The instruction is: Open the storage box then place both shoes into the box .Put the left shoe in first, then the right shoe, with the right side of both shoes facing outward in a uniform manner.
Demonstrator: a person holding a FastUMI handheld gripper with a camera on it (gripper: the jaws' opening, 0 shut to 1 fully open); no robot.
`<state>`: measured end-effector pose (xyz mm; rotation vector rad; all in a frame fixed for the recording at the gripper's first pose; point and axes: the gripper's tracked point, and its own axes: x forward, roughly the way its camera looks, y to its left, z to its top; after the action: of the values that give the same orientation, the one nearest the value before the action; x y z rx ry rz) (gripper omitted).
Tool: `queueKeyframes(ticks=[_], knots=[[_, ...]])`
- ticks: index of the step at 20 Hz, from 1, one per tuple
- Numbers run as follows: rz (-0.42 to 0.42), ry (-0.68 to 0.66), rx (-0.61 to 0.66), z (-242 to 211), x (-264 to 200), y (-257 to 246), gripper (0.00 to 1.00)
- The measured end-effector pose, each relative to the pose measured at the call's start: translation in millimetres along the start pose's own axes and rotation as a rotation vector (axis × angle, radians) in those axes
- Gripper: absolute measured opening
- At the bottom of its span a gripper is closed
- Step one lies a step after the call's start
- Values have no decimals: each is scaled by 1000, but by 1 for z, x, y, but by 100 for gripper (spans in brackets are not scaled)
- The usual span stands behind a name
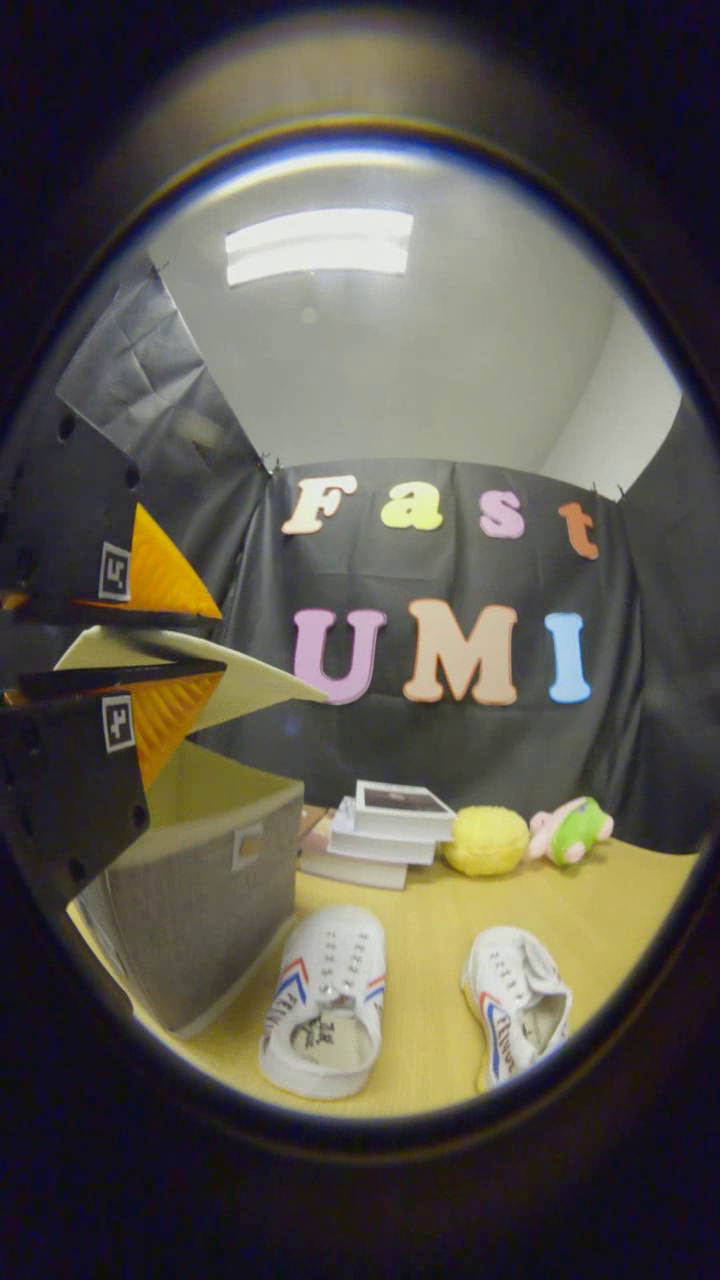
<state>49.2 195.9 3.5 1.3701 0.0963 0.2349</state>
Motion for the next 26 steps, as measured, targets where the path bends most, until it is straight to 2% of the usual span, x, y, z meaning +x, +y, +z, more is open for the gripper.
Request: queueKeyframes(ticks=[7,14,16,18,21,24,26], knots=[[98,187,-183,-104,38,72,20],[147,379,-341,-215,46,81,21],[138,456,-373,-251,42,72,32],[98,511,-457,-272,38,51,43],[57,539,-615,-274,28,31,92],[-17,485,-833,-232,27,21,98],[-71,409,-958,-190,30,22,98]])
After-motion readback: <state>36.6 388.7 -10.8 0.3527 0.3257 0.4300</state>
